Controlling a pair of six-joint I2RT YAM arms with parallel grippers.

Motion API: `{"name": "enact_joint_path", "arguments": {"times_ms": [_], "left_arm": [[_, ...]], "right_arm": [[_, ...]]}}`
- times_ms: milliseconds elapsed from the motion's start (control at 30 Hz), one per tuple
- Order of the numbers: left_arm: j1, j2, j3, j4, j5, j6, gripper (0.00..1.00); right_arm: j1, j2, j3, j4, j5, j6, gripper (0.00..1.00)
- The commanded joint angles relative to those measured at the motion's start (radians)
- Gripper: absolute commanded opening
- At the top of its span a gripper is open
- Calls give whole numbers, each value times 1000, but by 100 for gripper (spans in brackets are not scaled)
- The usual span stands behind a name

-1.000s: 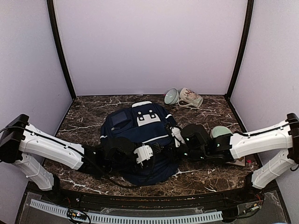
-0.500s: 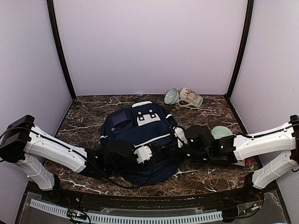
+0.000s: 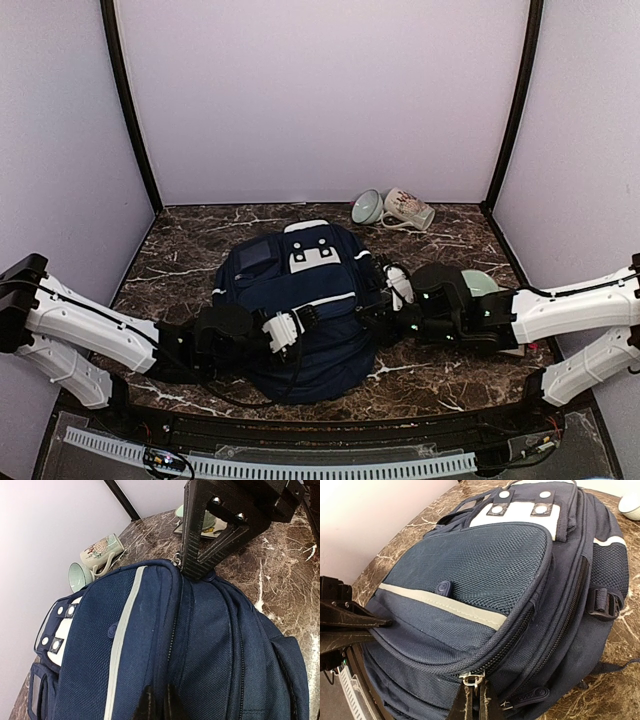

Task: Pack the student bag
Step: Zip the upper front pocket of the student bag, then hold the upper front pocket of the student bag.

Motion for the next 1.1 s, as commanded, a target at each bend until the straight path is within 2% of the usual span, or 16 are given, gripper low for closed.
{"name": "enact_joint_path", "arguments": {"times_ms": [0, 33, 67, 167, 200, 267, 467, 567, 667, 833, 900, 1067], "left_arm": [[12, -54, -30, -71, -20, -37, 0], [12, -57, -21, -84, -5, -39, 0], [12, -60, -10, -101, 14, -41, 6], [11, -69, 25, -144, 70, -48, 49], [11, -71, 34, -148, 94, -44, 58], [10, -67, 51, -142, 129, -36, 65], [10, -10, 141, -169, 225, -21, 67], [11, 41, 176, -160, 189, -2, 67], [12, 100, 210, -156, 144, 22, 61], [12, 152, 229, -148, 148, 38, 55], [14, 170, 230, -124, 117, 50, 46], [18, 247, 251, -89, -11, 102, 1]], "right_arm": [[-42, -18, -16, -15, 19, -55, 0], [-42, -17, -13, -9, -5, -65, 0], [-42, -15, -12, -4, -25, -75, 0], [-38, -9, -9, 13, -79, -100, 0], [-37, -5, -9, 21, -95, -108, 0], [-27, 2, -3, 32, -121, -123, 0], [22, 17, 26, 42, -151, -173, 0], [35, 18, 34, 40, -164, -190, 0], [39, 17, 32, 46, -174, -200, 0], [39, -2, 30, 36, -143, -206, 0], [39, -7, 29, 27, -131, -211, 0], [35, -4, 29, -8, -77, -222, 0]]}}
